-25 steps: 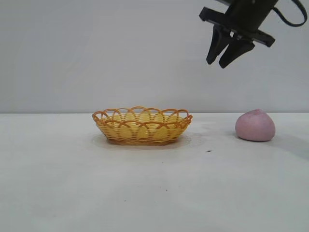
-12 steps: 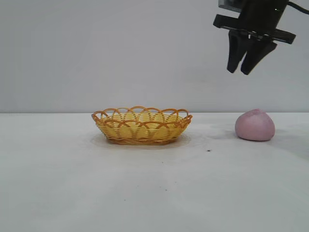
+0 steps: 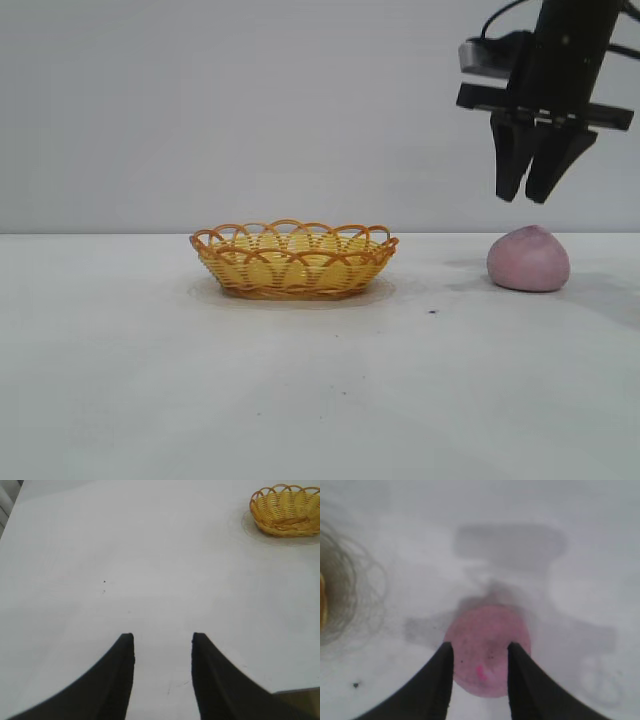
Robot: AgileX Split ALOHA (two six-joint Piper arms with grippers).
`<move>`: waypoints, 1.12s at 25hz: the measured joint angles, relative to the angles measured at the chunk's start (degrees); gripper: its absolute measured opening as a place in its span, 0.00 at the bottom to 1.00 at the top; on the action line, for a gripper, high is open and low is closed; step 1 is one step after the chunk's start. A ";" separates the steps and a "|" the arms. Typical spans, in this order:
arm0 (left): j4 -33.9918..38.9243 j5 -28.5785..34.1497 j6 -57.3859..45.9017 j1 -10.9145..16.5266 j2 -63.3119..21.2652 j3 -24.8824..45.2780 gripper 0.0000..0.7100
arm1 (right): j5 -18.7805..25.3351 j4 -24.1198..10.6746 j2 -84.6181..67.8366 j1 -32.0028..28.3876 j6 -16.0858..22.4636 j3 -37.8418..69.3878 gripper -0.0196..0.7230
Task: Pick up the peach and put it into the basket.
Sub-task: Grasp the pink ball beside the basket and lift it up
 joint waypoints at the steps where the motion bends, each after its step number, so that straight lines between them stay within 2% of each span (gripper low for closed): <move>1: 0.00 0.00 0.00 0.00 0.00 0.00 0.33 | 0.15 0.00 0.24 0.00 0.00 0.00 0.33; 3: 0.00 0.00 0.00 0.00 0.00 0.00 0.33 | 0.67 -0.45 0.79 0.00 0.00 0.00 0.19; 6: 0.00 0.00 0.00 0.00 0.00 0.00 0.33 | 1.14 -1.41 1.14 0.00 0.00 0.00 0.03; 20: 0.00 0.00 0.00 0.00 -0.08 0.00 0.33 | -0.62 -0.62 -3.25 4.65 -0.48 -1.44 0.03; 28: 0.00 0.00 0.00 0.00 -0.08 0.00 0.33 | -0.02 2.31 -5.63 9.67 -2.13 -6.58 0.03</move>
